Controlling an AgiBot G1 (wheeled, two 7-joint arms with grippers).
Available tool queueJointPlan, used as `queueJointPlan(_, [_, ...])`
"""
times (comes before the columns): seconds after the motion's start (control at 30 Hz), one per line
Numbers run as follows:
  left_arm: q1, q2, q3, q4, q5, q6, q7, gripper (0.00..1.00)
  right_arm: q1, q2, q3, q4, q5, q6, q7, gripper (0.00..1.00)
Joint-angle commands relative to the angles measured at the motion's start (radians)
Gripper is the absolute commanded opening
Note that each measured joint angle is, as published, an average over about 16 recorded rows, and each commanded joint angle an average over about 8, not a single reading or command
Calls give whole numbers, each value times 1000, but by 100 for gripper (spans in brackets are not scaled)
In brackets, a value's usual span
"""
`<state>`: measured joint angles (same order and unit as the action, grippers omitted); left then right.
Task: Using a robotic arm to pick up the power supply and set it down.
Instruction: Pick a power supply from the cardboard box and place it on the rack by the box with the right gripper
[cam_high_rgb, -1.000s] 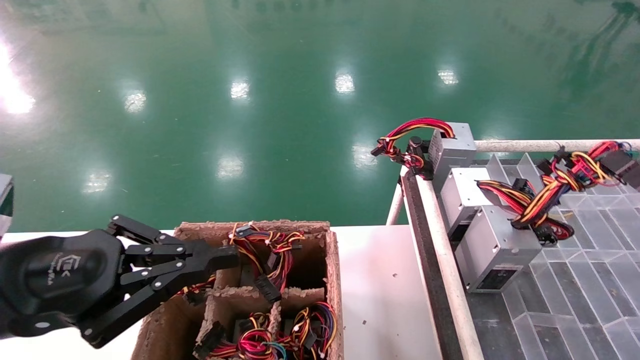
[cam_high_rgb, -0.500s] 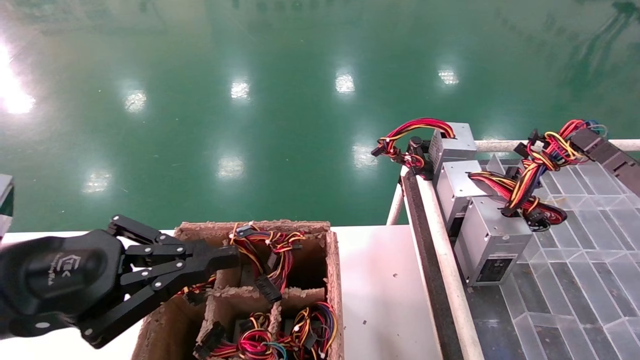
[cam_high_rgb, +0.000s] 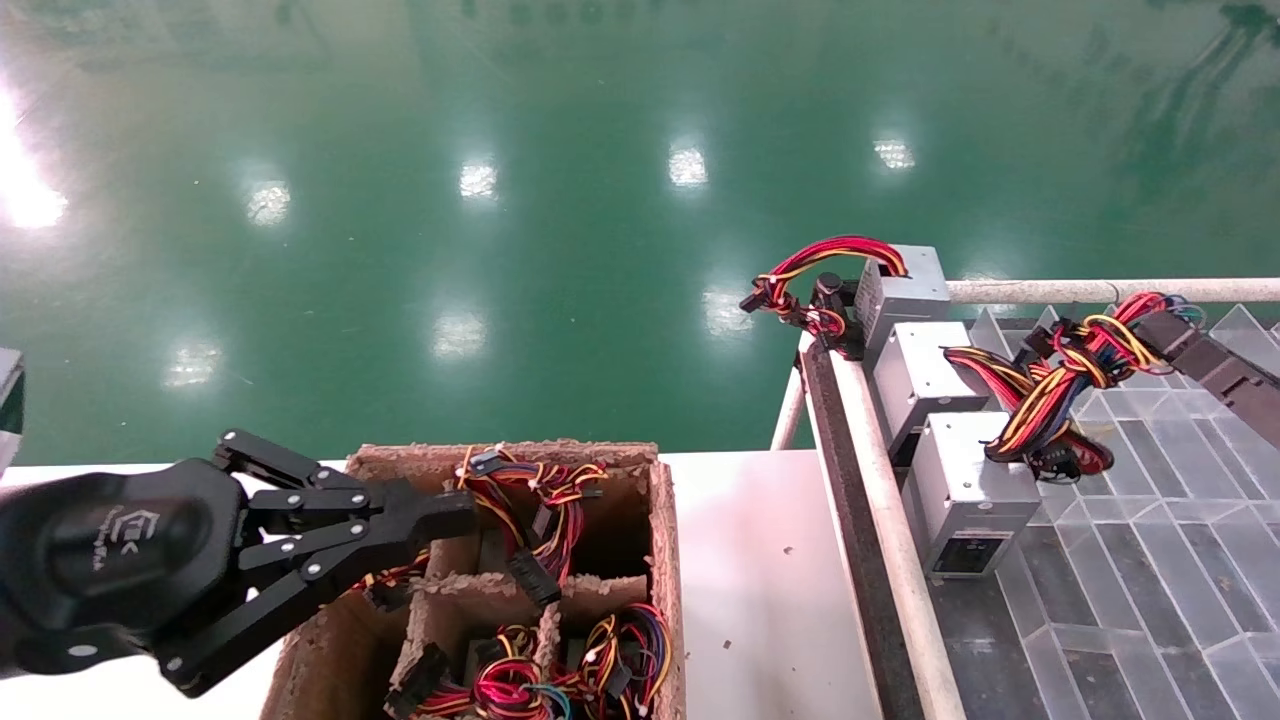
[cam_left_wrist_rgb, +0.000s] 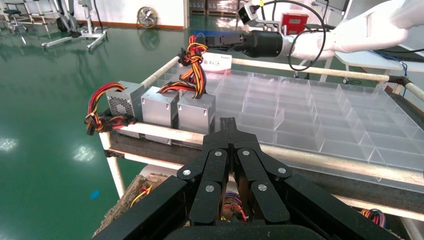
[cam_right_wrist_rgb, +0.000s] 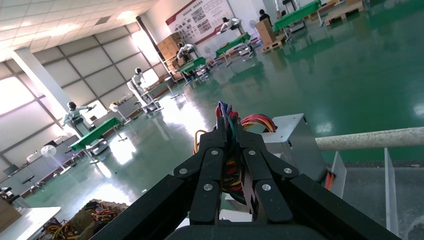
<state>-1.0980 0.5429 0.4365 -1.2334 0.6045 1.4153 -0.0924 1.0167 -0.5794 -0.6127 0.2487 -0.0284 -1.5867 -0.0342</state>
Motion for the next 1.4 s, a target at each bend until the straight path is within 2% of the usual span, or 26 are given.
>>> queueJointPlan(0.03, [0, 0, 0, 0, 0, 0, 0, 0, -11, 4, 4, 5, 9, 0, 2, 99])
queueJointPlan(0.37, [0, 0, 0, 0, 0, 0, 0, 0, -24, 39, 14, 53, 22, 1, 0, 100])
queueJointPlan(0.73, [0, 0, 0, 0, 0, 0, 0, 0, 11, 49, 6, 84, 0, 4, -7, 100])
queueJointPlan(1.4, [0, 0, 0, 0, 0, 0, 0, 0, 153, 128, -77, 153, -178, 10, -17, 100])
